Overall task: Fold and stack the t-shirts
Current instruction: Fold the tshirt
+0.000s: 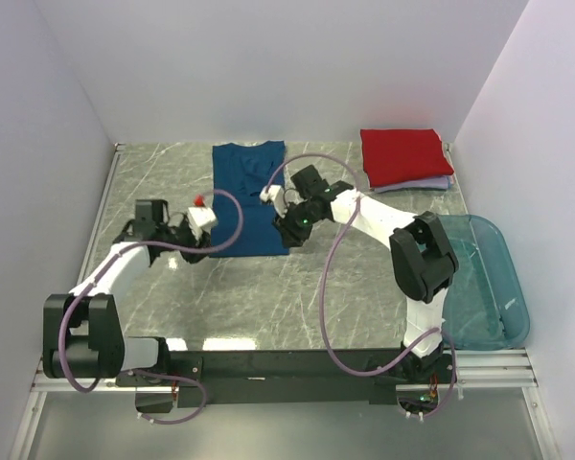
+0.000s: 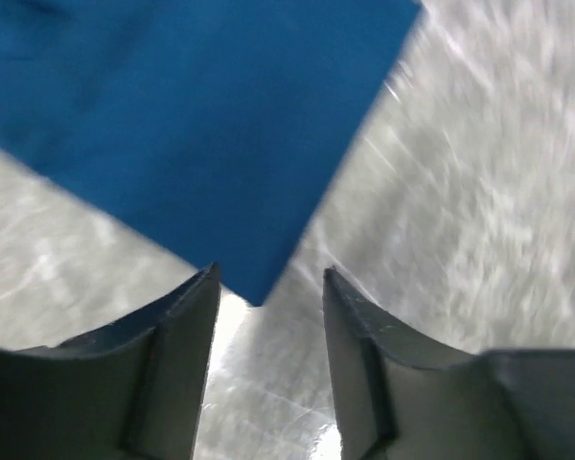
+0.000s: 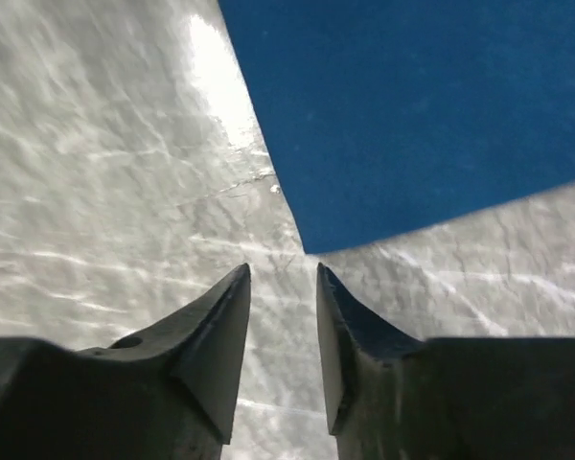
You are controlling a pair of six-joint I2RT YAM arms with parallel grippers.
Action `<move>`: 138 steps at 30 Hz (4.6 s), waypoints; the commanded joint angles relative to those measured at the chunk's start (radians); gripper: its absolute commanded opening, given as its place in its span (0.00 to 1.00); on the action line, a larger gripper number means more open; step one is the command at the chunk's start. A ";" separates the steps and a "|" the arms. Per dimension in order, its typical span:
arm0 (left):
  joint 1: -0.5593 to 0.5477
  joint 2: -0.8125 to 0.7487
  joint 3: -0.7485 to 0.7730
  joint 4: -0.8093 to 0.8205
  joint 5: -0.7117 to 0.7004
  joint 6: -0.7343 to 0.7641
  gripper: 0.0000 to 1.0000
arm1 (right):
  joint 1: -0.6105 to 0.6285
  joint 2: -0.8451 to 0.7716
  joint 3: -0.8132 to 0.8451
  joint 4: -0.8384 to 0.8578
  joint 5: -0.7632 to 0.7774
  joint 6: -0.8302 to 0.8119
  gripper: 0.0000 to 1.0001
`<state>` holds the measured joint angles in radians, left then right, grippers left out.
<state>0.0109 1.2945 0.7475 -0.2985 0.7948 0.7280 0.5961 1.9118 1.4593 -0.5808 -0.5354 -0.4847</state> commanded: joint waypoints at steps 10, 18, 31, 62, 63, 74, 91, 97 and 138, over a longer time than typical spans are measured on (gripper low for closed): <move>-0.161 0.152 -0.028 0.134 -0.092 0.295 0.49 | 0.136 0.065 -0.051 0.095 0.138 -0.216 0.36; -0.173 0.203 0.024 0.036 -0.137 0.387 0.50 | 0.146 0.128 0.016 0.045 0.212 -0.230 0.37; -0.175 0.298 0.094 -0.076 -0.230 0.481 0.44 | 0.146 0.182 0.090 -0.031 0.264 -0.261 0.35; -0.175 0.138 0.101 -0.283 -0.129 0.485 0.01 | 0.130 -0.016 0.012 -0.094 0.183 -0.195 0.00; -0.175 0.125 0.093 -0.280 -0.128 0.485 0.01 | 0.130 -0.031 -0.002 -0.085 0.183 -0.196 0.00; -0.175 0.132 0.053 -0.246 -0.144 0.464 0.01 | 0.149 0.026 -0.030 0.039 0.264 -0.221 0.47; -0.175 0.127 0.042 -0.251 -0.151 0.456 0.01 | 0.202 0.148 0.016 -0.016 0.308 -0.259 0.29; -0.175 0.065 0.053 -0.297 -0.112 0.458 0.01 | 0.197 0.084 -0.014 -0.056 0.276 -0.221 0.00; -0.026 0.537 0.602 -0.464 -0.006 0.051 0.01 | -0.027 0.475 0.834 -0.647 -0.008 -0.322 0.00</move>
<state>-0.0166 1.7641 1.2800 -0.8547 0.8307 0.8883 0.5686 2.3455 2.2028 -1.1637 -0.5606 -0.8253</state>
